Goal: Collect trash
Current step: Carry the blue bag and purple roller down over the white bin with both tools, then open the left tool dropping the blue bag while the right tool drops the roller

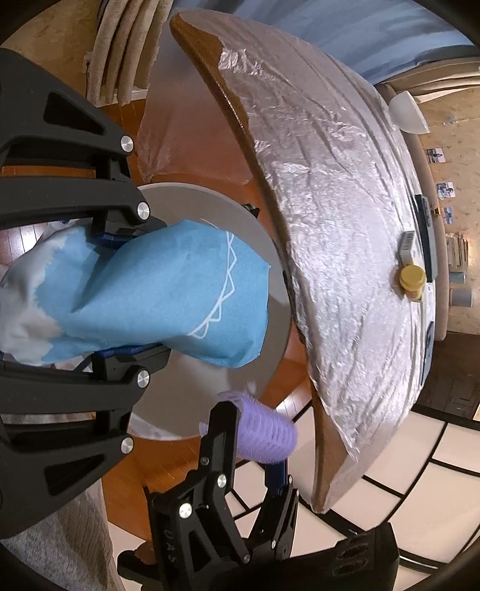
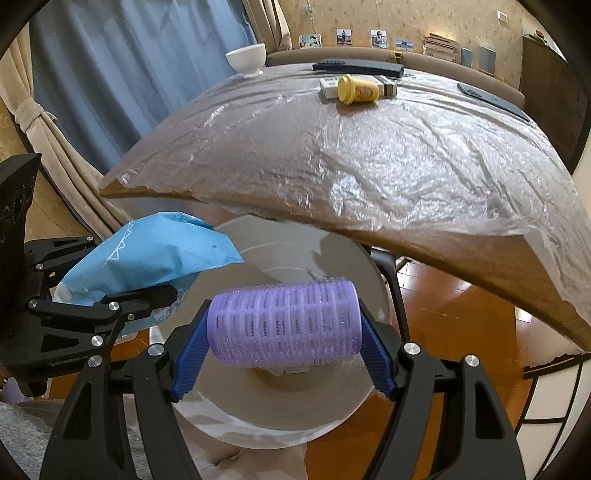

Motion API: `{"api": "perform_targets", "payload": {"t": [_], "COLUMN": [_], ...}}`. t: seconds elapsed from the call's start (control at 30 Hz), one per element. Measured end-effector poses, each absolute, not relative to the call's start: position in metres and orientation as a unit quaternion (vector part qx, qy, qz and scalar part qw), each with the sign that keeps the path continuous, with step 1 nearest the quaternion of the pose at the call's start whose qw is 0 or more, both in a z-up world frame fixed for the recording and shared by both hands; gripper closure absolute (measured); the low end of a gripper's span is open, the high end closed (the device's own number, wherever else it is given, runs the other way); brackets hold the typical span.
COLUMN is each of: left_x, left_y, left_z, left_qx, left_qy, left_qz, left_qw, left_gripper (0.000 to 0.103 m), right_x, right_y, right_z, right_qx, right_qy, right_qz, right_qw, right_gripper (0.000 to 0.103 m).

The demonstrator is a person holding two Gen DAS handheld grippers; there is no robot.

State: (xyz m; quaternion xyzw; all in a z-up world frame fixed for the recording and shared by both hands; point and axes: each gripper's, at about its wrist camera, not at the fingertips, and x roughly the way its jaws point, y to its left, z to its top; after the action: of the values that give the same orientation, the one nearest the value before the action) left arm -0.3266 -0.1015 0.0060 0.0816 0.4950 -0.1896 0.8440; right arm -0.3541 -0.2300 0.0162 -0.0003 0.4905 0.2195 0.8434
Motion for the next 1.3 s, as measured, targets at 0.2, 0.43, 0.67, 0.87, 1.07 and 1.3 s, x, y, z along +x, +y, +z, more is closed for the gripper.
{"api": "perform_targets", "payload": {"t": [0.2, 0.43, 0.67, 0.87, 1.07, 1.3], "left_x": [-0.319, -0.307, -0.297, -0.289, -0.285, -0.286], "left_y": [-0.102, -0.099, -0.1, -0.102, -0.104, -0.108], "left_z": [-0.003, -0.015, -0.03, -0.043, -0.058, -0.073], "left_qx": [0.087, 0.08, 0.085, 0.088, 0.091, 0.098], "left_qy": [0.503, 0.515, 0.528, 0.539, 0.548, 0.552], "left_qz": [-0.184, -0.181, -0.18, -0.178, -0.176, -0.176], "left_qw": [0.84, 0.834, 0.826, 0.818, 0.813, 0.81], "left_gripper": [0.064, 0.064, 0.064, 0.064, 0.064, 0.064], "right_x": [-0.352, -0.349, -0.344, -0.34, -0.338, -0.337], "right_y": [-0.227, -0.222, -0.22, -0.218, -0.22, -0.227], "right_z": [0.006, -0.006, -0.017, -0.028, -0.039, -0.051], "right_qx": [-0.003, -0.006, -0.011, -0.016, -0.016, -0.017], "right_qy": [0.498, 0.507, 0.517, 0.526, 0.536, 0.544], "right_qz": [0.217, 0.216, 0.213, 0.21, 0.207, 0.203], "right_qw": [0.839, 0.835, 0.829, 0.824, 0.818, 0.814], "right_gripper": [0.031, 0.031, 0.031, 0.031, 0.031, 0.031]}}
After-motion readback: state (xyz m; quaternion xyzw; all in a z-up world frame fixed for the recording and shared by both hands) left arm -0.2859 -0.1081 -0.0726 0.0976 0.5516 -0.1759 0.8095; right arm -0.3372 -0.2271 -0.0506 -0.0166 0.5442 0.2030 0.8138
